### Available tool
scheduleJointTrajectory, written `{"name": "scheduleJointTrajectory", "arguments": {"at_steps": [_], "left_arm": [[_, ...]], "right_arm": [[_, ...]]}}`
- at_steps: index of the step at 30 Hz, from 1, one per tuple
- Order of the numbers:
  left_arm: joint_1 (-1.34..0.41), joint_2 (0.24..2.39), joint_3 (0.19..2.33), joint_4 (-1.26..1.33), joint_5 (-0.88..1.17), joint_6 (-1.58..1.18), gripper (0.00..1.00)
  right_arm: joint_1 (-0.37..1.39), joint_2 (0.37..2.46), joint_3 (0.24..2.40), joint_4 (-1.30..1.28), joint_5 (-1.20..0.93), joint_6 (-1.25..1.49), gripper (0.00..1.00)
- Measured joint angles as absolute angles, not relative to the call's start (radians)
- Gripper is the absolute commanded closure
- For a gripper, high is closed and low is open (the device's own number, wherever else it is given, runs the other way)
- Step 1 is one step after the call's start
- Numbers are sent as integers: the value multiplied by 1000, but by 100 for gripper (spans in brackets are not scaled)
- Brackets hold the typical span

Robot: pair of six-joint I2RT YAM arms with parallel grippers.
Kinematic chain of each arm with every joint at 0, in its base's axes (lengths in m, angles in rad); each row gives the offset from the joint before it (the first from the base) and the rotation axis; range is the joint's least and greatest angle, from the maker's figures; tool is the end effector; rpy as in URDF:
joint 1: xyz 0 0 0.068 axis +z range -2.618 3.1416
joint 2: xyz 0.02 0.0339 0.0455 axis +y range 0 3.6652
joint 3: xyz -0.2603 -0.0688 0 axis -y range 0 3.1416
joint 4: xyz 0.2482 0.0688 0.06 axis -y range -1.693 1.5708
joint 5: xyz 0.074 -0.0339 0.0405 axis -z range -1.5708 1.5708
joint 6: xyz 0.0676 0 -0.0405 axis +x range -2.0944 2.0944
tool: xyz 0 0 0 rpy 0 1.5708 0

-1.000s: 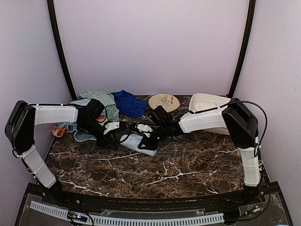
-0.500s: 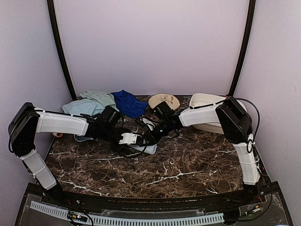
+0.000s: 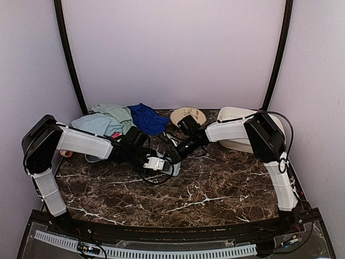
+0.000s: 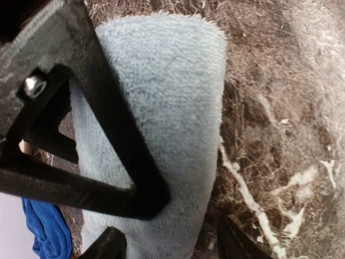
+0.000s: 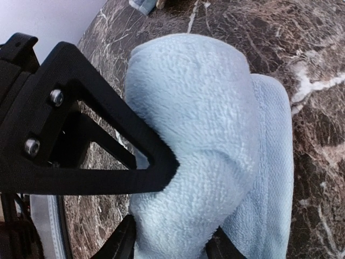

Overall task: Roll the towels
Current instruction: Roll the towel at the center of the board.

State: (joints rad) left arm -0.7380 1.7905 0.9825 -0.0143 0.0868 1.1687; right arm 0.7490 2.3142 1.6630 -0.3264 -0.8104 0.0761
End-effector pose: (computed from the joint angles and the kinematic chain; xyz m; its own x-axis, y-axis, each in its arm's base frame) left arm 0.2829 -0.2652 0.1260 0.4448 0.8346 -0.3248 0.7782 -0.1808 0.6014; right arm 0.3309 0.3745 0.1024 -0.6637 -0.5455 -0.5117 -0.7175 0.2712 0.6415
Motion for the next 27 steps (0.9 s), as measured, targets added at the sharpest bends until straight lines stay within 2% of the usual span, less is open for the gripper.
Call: {"name": "scheduleJointTrajectory", "arguments": {"at_steps": [3, 4, 5, 6, 8, 12, 20, 24, 27], "left_arm": [[-737, 1829, 1023, -7, 78, 1178, 59], [-735, 1839, 1039, -9, 82, 1173, 63], [-732, 1849, 1057, -17, 88, 1165, 67], [-726, 1859, 1079, -30, 101, 1157, 71], [-714, 1871, 1105, -53, 128, 1142, 77], [-696, 1890, 1153, -118, 191, 1117, 83], [-644, 1967, 1319, -324, 347, 1033, 79], [-620, 2020, 1419, -448, 415, 1013, 78], [-611, 2047, 1470, -521, 462, 1010, 77]], "right_arm": [[738, 2315, 1665, -337, -818, 94, 40], [734, 2313, 1664, -337, -816, 100, 30], [727, 2309, 1659, -336, -812, 103, 5], [721, 2295, 1641, -326, -804, 104, 1], [711, 2256, 1594, -310, -770, 122, 0], [664, 2138, 1451, -268, -675, 141, 0], [626, 1823, 1116, -106, -331, 92, 0], [699, 1604, 921, 10, -147, -36, 0], [803, 1514, 864, 54, -33, -150, 0]]}}
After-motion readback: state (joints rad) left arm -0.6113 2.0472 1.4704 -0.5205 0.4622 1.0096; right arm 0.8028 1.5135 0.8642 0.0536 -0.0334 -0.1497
